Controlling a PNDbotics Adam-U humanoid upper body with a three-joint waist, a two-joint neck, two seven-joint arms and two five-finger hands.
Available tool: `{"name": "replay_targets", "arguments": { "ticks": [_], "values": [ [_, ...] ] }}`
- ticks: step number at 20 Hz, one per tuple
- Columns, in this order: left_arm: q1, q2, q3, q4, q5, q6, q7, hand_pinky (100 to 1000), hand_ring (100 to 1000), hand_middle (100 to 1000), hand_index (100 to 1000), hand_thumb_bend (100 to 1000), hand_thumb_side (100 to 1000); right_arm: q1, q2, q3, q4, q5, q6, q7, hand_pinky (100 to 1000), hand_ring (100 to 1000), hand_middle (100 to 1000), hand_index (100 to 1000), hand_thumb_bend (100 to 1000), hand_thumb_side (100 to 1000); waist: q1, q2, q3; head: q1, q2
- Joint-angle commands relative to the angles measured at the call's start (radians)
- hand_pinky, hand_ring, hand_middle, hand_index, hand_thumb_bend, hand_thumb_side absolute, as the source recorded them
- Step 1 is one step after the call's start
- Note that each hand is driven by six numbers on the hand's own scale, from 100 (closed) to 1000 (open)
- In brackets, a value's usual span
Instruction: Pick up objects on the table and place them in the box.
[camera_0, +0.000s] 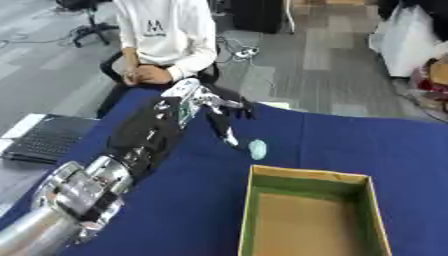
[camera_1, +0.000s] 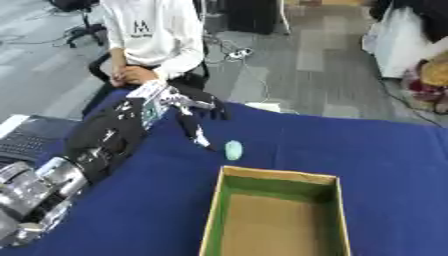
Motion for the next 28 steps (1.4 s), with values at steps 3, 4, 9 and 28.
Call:
{"name": "replay_targets", "arguments": {
  "ticks": [3,4,9,28],
  "values": [
    [-0.038,0.008,0.0,0.002,-0.068,-0.252,-0.215,690,753,844,939,1000,404,-0.014,-0.026,-0.011,-0.016,-0.015,-0.292,-0.291,156,273,286,408,100,1000,0.0,-0.007,-0.006,0.026,-0.018],
    [-0.038,0.006,0.0,0.005,-0.085,-0.258,-0.209,690,754,847,940,995,397,-0.016,-0.027,-0.012,-0.016,-0.018,-0.292,-0.291,156,273,286,408,100,1000,0.0,-0.005,-0.008,0.03,-0.02],
    [-0.033,-0.004,0.013,0.036,-0.141,-0.276,-0.174,688,758,855,939,926,386,-0.031,-0.035,-0.02,-0.016,-0.044,-0.292,-0.291,157,272,285,408,100,1000,0.003,0.003,-0.021,0.05,-0.029],
    [-0.017,-0.021,0.045,0.084,-0.263,-0.242,-0.104,697,805,915,942,953,403,-0.089,-0.068,-0.042,-0.016,-0.126,-0.292,-0.291,160,272,286,407,100,1000,0.018,0.035,-0.062,0.107,-0.063]
  ]
}}
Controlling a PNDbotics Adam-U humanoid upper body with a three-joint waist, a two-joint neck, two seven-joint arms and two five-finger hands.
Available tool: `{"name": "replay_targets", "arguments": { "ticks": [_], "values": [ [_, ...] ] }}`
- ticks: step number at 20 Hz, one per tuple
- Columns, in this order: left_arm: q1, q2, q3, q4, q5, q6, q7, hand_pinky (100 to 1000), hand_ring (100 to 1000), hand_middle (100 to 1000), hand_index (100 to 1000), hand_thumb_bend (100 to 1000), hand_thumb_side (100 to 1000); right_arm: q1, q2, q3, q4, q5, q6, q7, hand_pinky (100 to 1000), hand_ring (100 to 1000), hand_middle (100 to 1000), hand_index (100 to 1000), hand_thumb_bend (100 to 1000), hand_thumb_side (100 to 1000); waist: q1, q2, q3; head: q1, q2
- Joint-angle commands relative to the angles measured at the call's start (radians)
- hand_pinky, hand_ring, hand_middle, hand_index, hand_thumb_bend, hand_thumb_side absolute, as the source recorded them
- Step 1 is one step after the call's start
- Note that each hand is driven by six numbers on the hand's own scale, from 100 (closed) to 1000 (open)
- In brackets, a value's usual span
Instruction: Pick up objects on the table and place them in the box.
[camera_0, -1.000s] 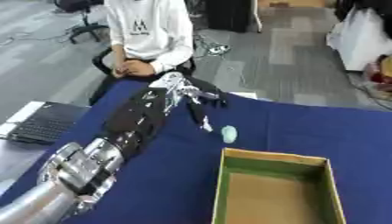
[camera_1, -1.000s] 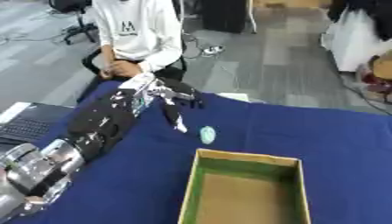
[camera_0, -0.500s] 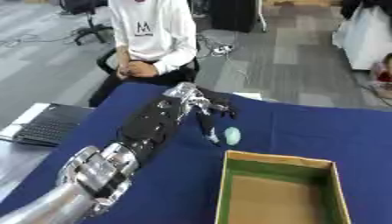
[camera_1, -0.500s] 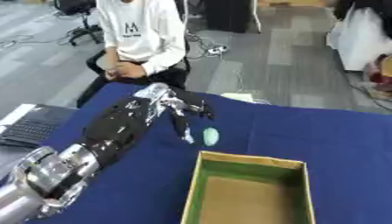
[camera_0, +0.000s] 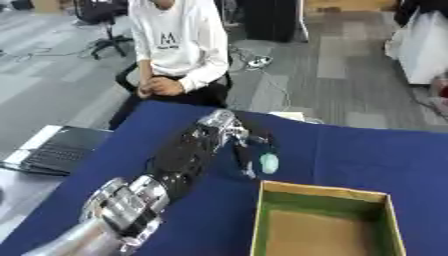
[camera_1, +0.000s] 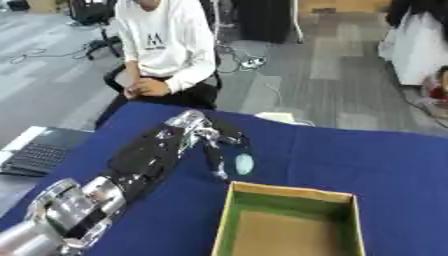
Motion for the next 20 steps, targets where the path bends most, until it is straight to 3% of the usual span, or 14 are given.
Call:
{"name": "replay_targets", "arguments": {
  "ticks": [1,5,7,10,20],
  "values": [
    [-0.018,0.015,0.014,-0.004,-0.011,-0.176,-0.166,685,798,910,940,947,402,-0.008,-0.024,-0.015,-0.016,-0.008,-0.292,-0.291,160,272,286,407,100,1000,-0.001,-0.011,0.0,0.011,-0.004],
    [-0.02,0.016,0.017,-0.002,-0.013,-0.175,-0.156,634,770,898,929,911,397,-0.007,-0.024,-0.014,-0.016,-0.007,-0.292,-0.291,160,272,285,407,100,1000,-0.001,-0.011,0.0,0.013,-0.003],
    [-0.02,0.017,0.019,0.0,-0.012,-0.173,-0.151,551,678,871,912,869,385,-0.007,-0.024,-0.014,-0.016,-0.007,-0.292,-0.291,159,271,285,406,100,1000,-0.002,-0.011,0.001,0.015,-0.002],
    [-0.021,0.017,0.023,0.005,-0.004,-0.168,-0.147,496,625,857,889,797,368,-0.007,-0.024,-0.013,-0.016,-0.006,-0.292,-0.291,158,271,284,406,100,1000,-0.002,-0.011,0.001,0.018,0.0],
    [-0.027,0.016,0.024,0.021,0.019,-0.146,-0.182,522,656,877,883,748,303,-0.002,-0.021,-0.011,-0.016,-0.001,-0.292,-0.291,157,270,283,406,100,1000,-0.003,-0.012,0.004,0.026,0.006]
  ]
}}
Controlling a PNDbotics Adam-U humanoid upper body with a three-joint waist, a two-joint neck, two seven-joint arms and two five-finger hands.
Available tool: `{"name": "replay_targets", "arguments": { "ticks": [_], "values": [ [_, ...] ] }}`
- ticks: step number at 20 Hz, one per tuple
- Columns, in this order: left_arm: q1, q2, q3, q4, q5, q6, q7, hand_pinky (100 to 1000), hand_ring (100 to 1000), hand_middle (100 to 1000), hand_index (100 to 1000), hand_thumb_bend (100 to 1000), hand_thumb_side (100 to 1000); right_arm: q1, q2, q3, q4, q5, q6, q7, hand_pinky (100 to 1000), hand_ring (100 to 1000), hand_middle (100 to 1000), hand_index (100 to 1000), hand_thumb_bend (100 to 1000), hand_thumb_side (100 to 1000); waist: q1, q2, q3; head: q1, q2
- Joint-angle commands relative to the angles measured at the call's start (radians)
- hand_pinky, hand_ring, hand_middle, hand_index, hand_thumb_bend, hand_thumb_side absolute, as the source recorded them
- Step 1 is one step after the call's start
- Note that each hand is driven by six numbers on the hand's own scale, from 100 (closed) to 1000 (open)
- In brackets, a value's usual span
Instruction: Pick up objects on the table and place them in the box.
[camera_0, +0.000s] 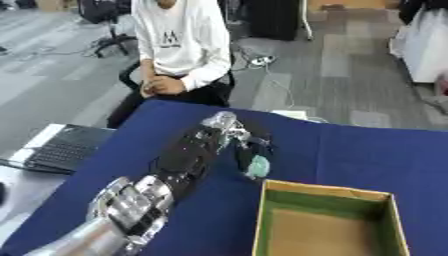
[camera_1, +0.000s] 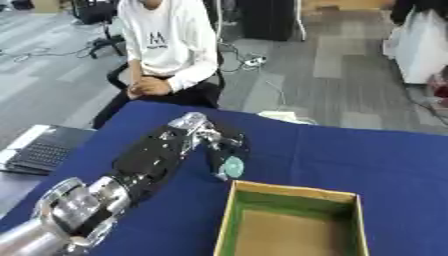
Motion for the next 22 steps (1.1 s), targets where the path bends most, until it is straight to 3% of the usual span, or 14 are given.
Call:
{"name": "replay_targets", "arguments": {
  "ticks": [1,2,3,4,5,7,8,10,14,19,22],
  "values": [
    [-0.026,0.017,0.006,-0.006,0.007,-0.155,-0.175,529,664,879,886,729,294,-0.001,-0.019,-0.005,-0.016,0.001,-0.292,-0.291,157,270,283,406,100,1000,-0.004,-0.015,0.002,0.012,0.003],
    [-0.027,0.017,0.006,-0.005,0.007,-0.154,-0.179,550,677,879,891,659,278,0.0,-0.018,-0.004,-0.016,0.002,-0.292,-0.291,156,270,283,407,100,1000,-0.005,-0.015,0.003,0.013,0.004],
    [-0.027,0.018,0.006,-0.005,0.007,-0.152,-0.183,545,674,878,889,675,282,0.001,-0.017,-0.003,-0.016,0.004,-0.292,-0.291,156,270,283,407,100,1000,-0.005,-0.015,0.004,0.013,0.005],
    [-0.028,0.019,0.007,-0.004,0.008,-0.149,-0.185,599,708,894,898,538,251,0.002,-0.016,-0.002,-0.016,0.006,-0.292,-0.291,156,270,283,407,100,1000,-0.005,-0.015,0.004,0.013,0.006],
    [-0.029,0.019,0.008,-0.005,0.008,-0.147,-0.188,611,712,895,897,487,246,0.003,-0.015,-0.001,-0.016,0.007,-0.292,-0.291,156,270,283,407,100,1000,-0.006,-0.015,0.005,0.012,0.007],
    [-0.03,0.021,0.008,-0.005,0.012,-0.144,-0.192,617,715,895,897,464,240,0.004,-0.014,0.0,-0.016,0.009,-0.292,-0.291,156,270,282,407,100,1000,-0.006,-0.015,0.006,0.012,0.008],
    [-0.031,0.022,0.008,-0.006,0.014,-0.143,-0.194,630,726,895,896,389,229,0.005,-0.013,0.001,-0.016,0.01,-0.292,-0.291,156,270,282,407,100,1000,-0.006,-0.016,0.007,0.012,0.009],
    [-0.033,0.024,0.007,-0.01,0.014,-0.14,-0.195,625,727,891,891,323,223,0.006,-0.013,0.002,-0.016,0.011,-0.292,-0.291,155,269,282,407,100,1000,-0.006,-0.016,0.008,0.014,0.011],
    [-0.034,0.027,0.005,-0.012,0.013,-0.142,-0.19,571,677,854,856,321,228,0.007,-0.013,0.002,-0.016,0.012,-0.292,-0.291,155,269,282,407,100,1000,-0.006,-0.017,0.009,0.014,0.012],
    [-0.035,0.028,0.003,-0.005,0.003,-0.146,-0.193,575,633,834,834,346,230,0.009,-0.01,0.004,-0.016,0.014,-0.292,-0.291,154,269,281,407,100,1000,-0.007,-0.017,0.011,0.017,0.016],
    [-0.039,0.028,0.0,0.003,-0.01,-0.152,-0.201,562,576,796,832,508,238,0.012,-0.008,0.005,-0.016,0.014,-0.292,-0.291,153,268,280,407,100,1000,-0.007,-0.017,0.014,0.016,0.02]
  ]
}}
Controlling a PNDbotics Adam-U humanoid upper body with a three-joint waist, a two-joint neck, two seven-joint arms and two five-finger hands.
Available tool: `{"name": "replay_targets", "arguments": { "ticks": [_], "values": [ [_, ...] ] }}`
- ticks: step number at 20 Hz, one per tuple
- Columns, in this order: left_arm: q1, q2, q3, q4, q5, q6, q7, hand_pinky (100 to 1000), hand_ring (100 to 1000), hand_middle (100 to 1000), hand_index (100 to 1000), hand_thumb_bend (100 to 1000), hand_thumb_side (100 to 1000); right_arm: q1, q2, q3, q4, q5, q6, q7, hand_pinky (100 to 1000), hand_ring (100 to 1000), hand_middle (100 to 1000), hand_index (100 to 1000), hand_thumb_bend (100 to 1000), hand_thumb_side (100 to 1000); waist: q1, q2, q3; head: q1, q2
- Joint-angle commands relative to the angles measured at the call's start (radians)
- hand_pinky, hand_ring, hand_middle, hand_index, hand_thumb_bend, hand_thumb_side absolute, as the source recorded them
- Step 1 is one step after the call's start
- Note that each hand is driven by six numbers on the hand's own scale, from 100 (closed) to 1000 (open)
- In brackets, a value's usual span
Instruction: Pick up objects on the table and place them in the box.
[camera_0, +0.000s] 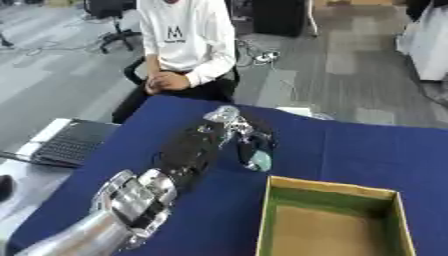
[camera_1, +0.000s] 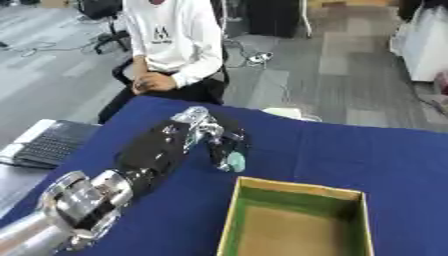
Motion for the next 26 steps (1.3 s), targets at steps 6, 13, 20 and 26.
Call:
{"name": "replay_targets", "arguments": {
  "ticks": [6,13,20,26],
  "values": [
    [-0.035,0.037,-0.004,0.0,-0.03,-0.194,-0.187,513,494,737,826,609,254,0.008,-0.009,0.0,-0.016,0.007,-0.292,-0.291,153,268,280,407,100,1000,-0.004,-0.021,0.009,0.011,0.013],
    [-0.022,0.039,-0.007,0.002,-0.027,-0.224,-0.174,400,388,555,597,542,243,0.01,-0.006,-0.002,-0.016,0.011,-0.292,-0.291,153,268,280,406,100,1000,-0.007,-0.021,0.011,0.011,0.011],
    [-0.009,0.036,-0.006,0.013,-0.046,-0.235,-0.154,357,343,510,510,522,251,0.009,-0.004,-0.002,-0.016,0.01,-0.292,-0.291,153,268,279,407,100,1000,-0.007,-0.019,0.01,0.012,0.016],
    [-0.002,0.05,-0.003,0.015,-0.043,-0.231,-0.159,569,553,662,728,906,346,0.014,-0.002,0.0,-0.016,0.014,-0.292,-0.291,151,267,278,407,100,1000,-0.008,-0.02,0.016,0.006,0.019]
  ]
}}
